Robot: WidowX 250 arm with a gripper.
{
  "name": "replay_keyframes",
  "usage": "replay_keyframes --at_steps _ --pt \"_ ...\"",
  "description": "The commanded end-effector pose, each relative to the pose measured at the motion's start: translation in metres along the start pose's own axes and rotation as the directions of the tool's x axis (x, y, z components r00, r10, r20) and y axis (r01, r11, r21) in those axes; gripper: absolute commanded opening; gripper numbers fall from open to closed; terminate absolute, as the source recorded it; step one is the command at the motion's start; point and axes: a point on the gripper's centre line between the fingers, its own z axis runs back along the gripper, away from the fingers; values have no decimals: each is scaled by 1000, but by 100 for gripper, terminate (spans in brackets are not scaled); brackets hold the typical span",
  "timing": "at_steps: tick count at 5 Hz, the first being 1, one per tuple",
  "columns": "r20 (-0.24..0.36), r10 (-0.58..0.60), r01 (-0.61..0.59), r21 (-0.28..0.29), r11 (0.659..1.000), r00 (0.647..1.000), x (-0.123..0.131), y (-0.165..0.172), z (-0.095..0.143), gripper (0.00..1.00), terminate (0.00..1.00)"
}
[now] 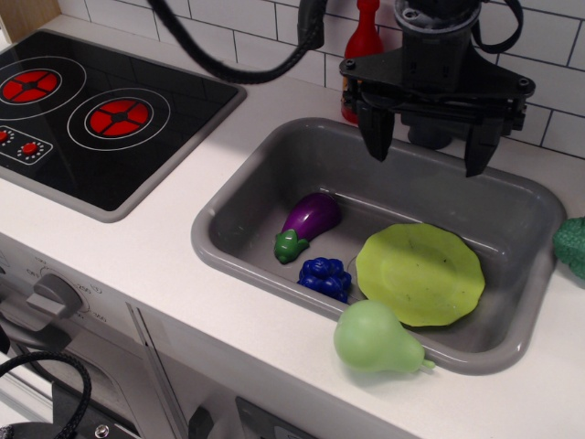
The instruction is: Put blueberries on plate sink
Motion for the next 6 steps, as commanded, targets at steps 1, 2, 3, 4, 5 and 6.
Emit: replay_keyframes --at_steps 1,2,3,4,5,6 --pt "0 0 0 0 1000 1000 0 0 0 100 0" --pt "3 -10 10 -7 1000 1000 -8 23 -5 100 0" --pt "-6 -52 52 5 999 999 -21 41 -15 100 0" --pt "8 -76 76 30 997 997 -28 56 -35 100 0" --pt "11 -73 72 48 996 997 -31 60 -51 100 0" --pt "19 -58 57 56 997 998 -36 62 -64 100 0"
